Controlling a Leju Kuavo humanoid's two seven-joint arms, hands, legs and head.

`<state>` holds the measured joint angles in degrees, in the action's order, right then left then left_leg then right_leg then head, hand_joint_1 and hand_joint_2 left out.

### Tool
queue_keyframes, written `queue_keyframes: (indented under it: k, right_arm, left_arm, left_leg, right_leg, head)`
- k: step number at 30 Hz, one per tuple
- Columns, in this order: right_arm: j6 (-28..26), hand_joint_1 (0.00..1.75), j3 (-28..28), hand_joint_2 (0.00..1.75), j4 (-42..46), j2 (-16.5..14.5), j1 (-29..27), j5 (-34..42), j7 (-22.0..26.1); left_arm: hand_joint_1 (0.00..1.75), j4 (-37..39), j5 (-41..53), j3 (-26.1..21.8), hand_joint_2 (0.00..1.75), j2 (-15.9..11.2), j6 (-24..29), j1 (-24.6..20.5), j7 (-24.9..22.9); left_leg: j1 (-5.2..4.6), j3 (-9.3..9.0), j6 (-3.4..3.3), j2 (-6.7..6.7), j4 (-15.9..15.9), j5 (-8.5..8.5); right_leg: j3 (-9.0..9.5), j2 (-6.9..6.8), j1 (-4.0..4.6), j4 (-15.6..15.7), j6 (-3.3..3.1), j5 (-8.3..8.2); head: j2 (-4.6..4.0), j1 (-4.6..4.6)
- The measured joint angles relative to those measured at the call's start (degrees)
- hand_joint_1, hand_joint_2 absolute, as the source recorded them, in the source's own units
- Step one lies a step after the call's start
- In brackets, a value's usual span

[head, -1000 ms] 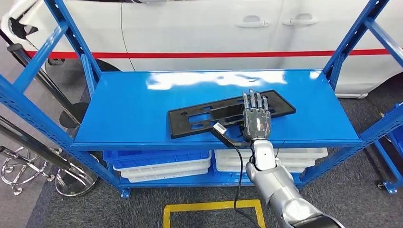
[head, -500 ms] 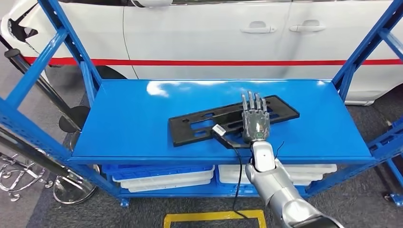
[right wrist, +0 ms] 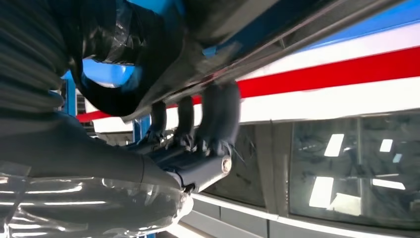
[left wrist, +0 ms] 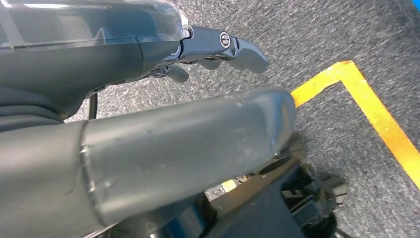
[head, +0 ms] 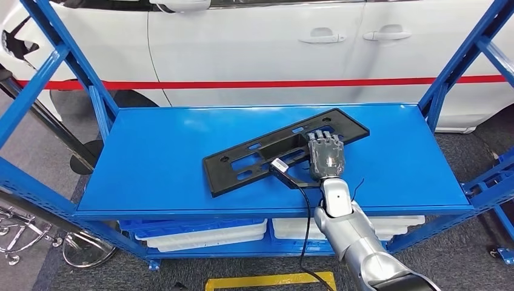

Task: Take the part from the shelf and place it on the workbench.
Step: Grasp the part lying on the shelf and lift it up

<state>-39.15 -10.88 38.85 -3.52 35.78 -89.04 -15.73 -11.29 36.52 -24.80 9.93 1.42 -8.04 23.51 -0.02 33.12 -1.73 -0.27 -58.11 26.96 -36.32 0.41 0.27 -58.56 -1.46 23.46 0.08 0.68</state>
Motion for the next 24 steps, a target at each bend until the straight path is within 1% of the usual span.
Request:
queue_keyframes:
  k: [1,2,3,4,5,6,7,8,9,10,11,12,13,14,15,16,18,19,20,21,22,23,24]
  right_arm:
    - [0.0,1.75,0.0,1.75,0.0,0.0,0.0,0.0,0.1]
    - [0.0,1.75,0.1,1.75,0.0,0.0,0.0,0.0,0.2]
    - [0.0,1.75,0.1,1.75,0.0,0.0,0.0,0.0,0.2]
    - [0.0,1.75,0.2,1.75,0.0,-0.1,0.0,0.0,0.2]
    - [0.0,1.75,0.3,1.75,0.0,-0.1,0.1,0.0,0.2]
    - [0.0,1.75,0.3,1.75,0.0,0.0,0.1,0.0,0.2]
    - [0.0,1.75,0.4,1.75,0.0,0.0,0.0,0.0,0.2]
    - [0.0,1.75,0.5,1.75,0.0,0.0,-0.1,0.0,0.2]
    - [0.0,1.75,0.6,1.75,0.0,0.0,-0.2,0.0,0.2]
    - [0.0,1.75,0.7,1.75,0.0,0.0,-0.3,0.0,0.2]
    - [0.0,1.75,0.9,1.75,0.0,0.0,-0.4,0.0,0.3]
    - [0.0,1.75,1.0,1.75,0.0,0.0,-0.3,0.0,0.3]
    - [0.0,1.75,1.2,1.75,0.0,0.0,-0.2,0.0,0.4]
    - [0.0,1.75,1.2,1.75,0.0,0.0,-0.1,0.0,0.5]
    - [0.0,1.75,1.3,1.75,0.0,-0.1,-0.1,0.0,0.6]
    - [0.0,1.75,1.3,1.75,0.1,-0.1,0.0,0.0,0.7]
    - [0.0,1.75,1.4,1.75,0.1,0.0,0.1,0.0,0.9]
    - [0.0,1.75,1.5,1.75,0.2,-0.1,0.1,0.0,1.0]
    - [0.0,1.75,1.6,1.75,0.3,-0.1,0.2,0.1,1.4]
    - [0.0,1.75,1.8,1.75,0.4,-0.1,0.2,0.2,1.9]
    - [0.0,1.75,2.1,1.75,0.5,-0.2,0.2,0.4,2.7]
    - [0.0,1.75,2.4,1.75,0.7,-0.3,0.0,0.8,3.4]
    - [0.0,1.75,2.8,1.75,0.8,-0.4,-0.1,1.0,4.1]
  left_arm:
    - [0.0,0.0,0.0,0.0,0.0,0.0,0.0,0.0,0.0]
    - [0.0,0.0,0.0,0.0,0.0,0.0,0.0,0.0,0.0]
    - [0.0,0.0,0.0,0.0,0.0,0.0,0.0,0.0,0.0]
    - [0.0,0.0,0.0,0.0,0.0,0.0,0.1,-0.1,0.1]
    - [0.0,0.0,0.1,0.0,0.0,0.1,0.1,-0.1,0.1]
    - [0.0,0.0,0.1,0.0,0.0,0.1,0.2,-0.1,0.1]
    - [0.0,0.0,0.2,0.0,0.0,0.1,0.3,-0.1,0.1]
    - [0.0,0.0,0.3,0.0,0.0,0.1,0.4,-0.1,0.1]
    - [0.0,0.0,0.3,0.0,0.0,0.1,0.4,-0.1,0.1]
    - [0.0,0.0,0.4,0.0,0.0,0.1,0.5,-0.1,0.1]
    - [0.0,0.0,0.4,-0.1,0.0,0.2,0.6,-0.1,0.1]
    - [0.0,0.0,0.5,-0.1,0.0,0.2,0.6,-0.1,0.1]
    - [0.0,0.0,0.5,-0.1,0.0,0.2,0.6,-0.2,0.1]
    - [0.0,0.0,0.5,-0.1,0.0,0.2,0.7,-0.3,0.1]
    - [0.0,0.0,0.6,-0.1,0.0,0.2,0.7,-0.3,0.1]
    - [0.0,0.0,0.6,-0.2,0.0,0.2,0.8,-0.4,0.0]
    - [0.0,-0.1,0.7,-0.2,0.0,0.2,0.9,-0.4,0.0]
    - [0.0,-0.1,0.7,-0.2,0.0,0.2,0.9,-0.4,0.0]
    - [0.0,-0.1,0.7,-0.2,0.0,0.2,1.0,-0.5,0.0]
    - [0.0,-0.1,0.8,-0.2,0.0,0.2,1.0,-0.5,0.0]
    - [0.0,-0.1,0.8,-0.3,0.0,0.2,1.0,-0.5,0.0]
    - [0.0,-0.1,0.9,-0.3,0.0,0.2,1.0,-0.5,0.0]
    - [0.0,-0.1,0.9,-0.3,0.0,0.2,1.1,-0.4,0.0]
  left_leg:
    - [-0.11,-0.02,-0.23,-0.05,0.2,0.08]
    - [0.02,-0.22,-0.49,-0.1,0.4,-0.47]
    - [0.2,-0.46,-0.73,-0.06,0.9,-1.04]
    - [0.39,-0.71,-0.94,-0.01,1.3,-1.43]
    - [0.6,-0.93,-1.12,0.06,1.7,-1.77]
    - [0.62,-0.95,-1.21,0.11,1.8,-1.91]
    - [0.62,-0.87,-1.28,0.12,1.8,-1.94]
    - [0.63,-0.79,-1.27,0.11,1.7,-1.91]
    - [0.64,-0.72,-1.22,0.1,1.6,-1.85]
    - [0.67,-0.69,-1.12,0.07,1.4,-1.75]
    - [0.72,-0.71,-0.96,0.02,1.2,-1.58]
    - [0.77,-0.74,-0.71,-0.02,0.9,-1.31]
    - [0.71,-0.66,-0.41,-0.06,0.5,-1.02]
    - [0.64,-0.55,-0.09,-0.09,0.2,-0.77]
    - [0.54,-0.42,0.22,-0.09,0.0,-0.59]
    - [0.5,-0.35,0.51,-0.1,-0.1,-0.53]
    - [0.66,-0.39,1.12,-0.1,-0.1,-0.29]
    - [0.75,-0.18,1.41,-0.08,-0.8,0.31]
    - [0.79,0.57,1.66,-0.06,-2.6,1.52]
    - [0.82,1.98,1.85,-0.03,-5.7,3.27]
    - [0.82,3.91,1.97,-0.01,-9.9,5.24]
    - [0.82,5.89,2.03,0.0,-13.9,6.78]
    - [0.81,7.29,2.01,0.0,-16.6,7.36]
  right_leg:
    - [0.0,0.01,0.0,0.1,0.33,-0.05]
    - [0.02,0.01,0.06,0.1,0.68,-0.06]
    - [0.03,-0.02,0.07,-0.1,0.99,0.17]
    - [-0.25,-0.04,0.06,-0.9,1.28,0.9]
    - [-1.11,-0.07,-0.01,-3.0,1.57,2.35]
    - [-2.48,-0.09,-0.23,-6.2,1.83,4.28]
    - [-4.22,-0.1,-0.43,-10.1,2.08,6.28]
    - [-5.88,-0.11,-0.65,-13.7,2.34,7.74]
    - [-6.79,-0.13,-0.88,-15.6,2.58,8.09]
    - [-6.65,-0.16,-1.13,-15.4,2.8,7.33]
    - [-5.34,-0.23,-1.37,-12.9,2.96,5.62]
    - [-3.26,-0.32,-1.59,-8.7,3.08,3.7]
    - [-1.31,-0.38,-1.61,-5.0,3.08,2.37]
    - [0.03,-0.38,-1.59,-2.3,2.93,1.63]
    - [0.63,-0.35,-1.49,-0.9,2.72,1.54]
    - [0.63,-0.27,-1.29,-0.9,2.38,1.72]
    - [0.64,-0.22,-1.26,-0.8,1.61,1.66]
    - [0.73,-0.24,-1.3,-0.7,1.19,1.64]
    - [0.83,-0.27,-1.4,-0.6,0.85,1.6]
    - [0.88,-0.33,-1.43,-0.5,0.61,1.6]
    - [0.87,-0.36,-1.35,-0.5,0.46,1.64]
    - [0.87,-0.39,-1.25,-0.5,0.38,1.67]
    - [0.89,-0.39,-1.14,-0.5,0.33,1.7]
  head:
    - [0.01,0.01]
    - [0.0,0.0]
    - [0.0,0.01]
    - [0.0,0.02]
    - [0.0,0.02]
    - [0.01,0.02]
    - [0.0,0.02]
    - [0.0,0.02]
    - [-0.01,0.02]
    - [-0.01,0.02]
    - [0.0,0.02]
    - [0.0,0.02]
    - [0.01,0.03]
    - [0.01,0.02]
    - [0.01,0.01]
    - [0.0,0.0]
    - [-0.01,0.0]
    - [-0.01,-0.01]
    - [-0.01,-0.01]
    - [-0.01,-0.02]
    - [0.0,-0.03]
    - [0.0,-0.02]
    - [0.01,-0.02]
